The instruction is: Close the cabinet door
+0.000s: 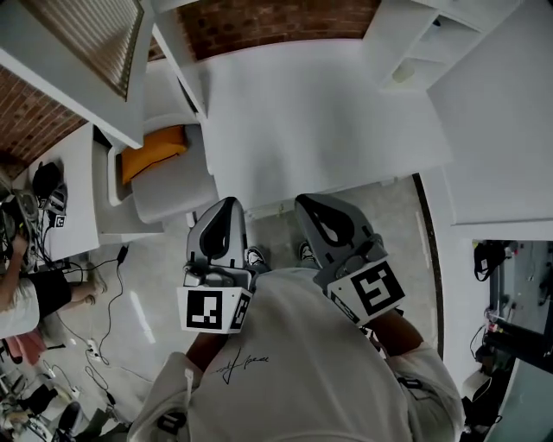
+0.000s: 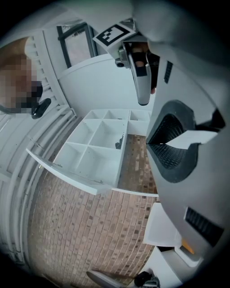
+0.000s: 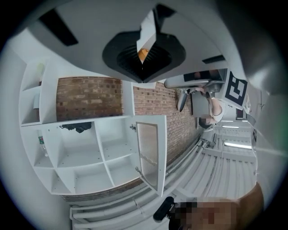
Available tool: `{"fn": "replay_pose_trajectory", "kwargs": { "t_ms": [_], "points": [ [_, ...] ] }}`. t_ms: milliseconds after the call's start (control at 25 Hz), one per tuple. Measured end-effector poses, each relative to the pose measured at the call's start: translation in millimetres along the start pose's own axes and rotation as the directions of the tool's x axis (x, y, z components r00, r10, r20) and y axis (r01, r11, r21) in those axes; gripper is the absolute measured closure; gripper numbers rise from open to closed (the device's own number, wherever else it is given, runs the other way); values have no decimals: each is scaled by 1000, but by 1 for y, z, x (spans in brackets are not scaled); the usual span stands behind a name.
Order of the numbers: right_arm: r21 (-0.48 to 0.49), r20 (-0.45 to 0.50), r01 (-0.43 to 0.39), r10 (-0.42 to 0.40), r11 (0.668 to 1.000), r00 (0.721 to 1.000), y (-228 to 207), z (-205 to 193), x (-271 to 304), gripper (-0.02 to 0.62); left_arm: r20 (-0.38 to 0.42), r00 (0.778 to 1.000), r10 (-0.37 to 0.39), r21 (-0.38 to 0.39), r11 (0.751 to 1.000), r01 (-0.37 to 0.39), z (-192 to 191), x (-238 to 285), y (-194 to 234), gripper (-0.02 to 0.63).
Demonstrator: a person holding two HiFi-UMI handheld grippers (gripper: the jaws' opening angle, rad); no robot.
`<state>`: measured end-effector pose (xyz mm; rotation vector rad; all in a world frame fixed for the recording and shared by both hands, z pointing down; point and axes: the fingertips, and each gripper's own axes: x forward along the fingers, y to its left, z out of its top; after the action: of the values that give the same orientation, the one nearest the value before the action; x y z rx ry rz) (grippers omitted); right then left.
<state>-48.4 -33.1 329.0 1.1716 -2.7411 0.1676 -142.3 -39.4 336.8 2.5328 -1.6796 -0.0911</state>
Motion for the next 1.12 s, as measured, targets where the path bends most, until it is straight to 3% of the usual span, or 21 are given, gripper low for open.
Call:
{"fn": "replay_pose_trajectory", "kwargs": {
  "t_ms": [720,1120],
  "points": [
    [-80,161,-8,21,997,987,86,97,82,569,33,999,-21,-21,1000,22,8,-28,61,591],
    [-70,237,17,0,997,971,95,132,112,568,42,999,-25,-13,1000,25,14,-36,82,590]
  ]
}}
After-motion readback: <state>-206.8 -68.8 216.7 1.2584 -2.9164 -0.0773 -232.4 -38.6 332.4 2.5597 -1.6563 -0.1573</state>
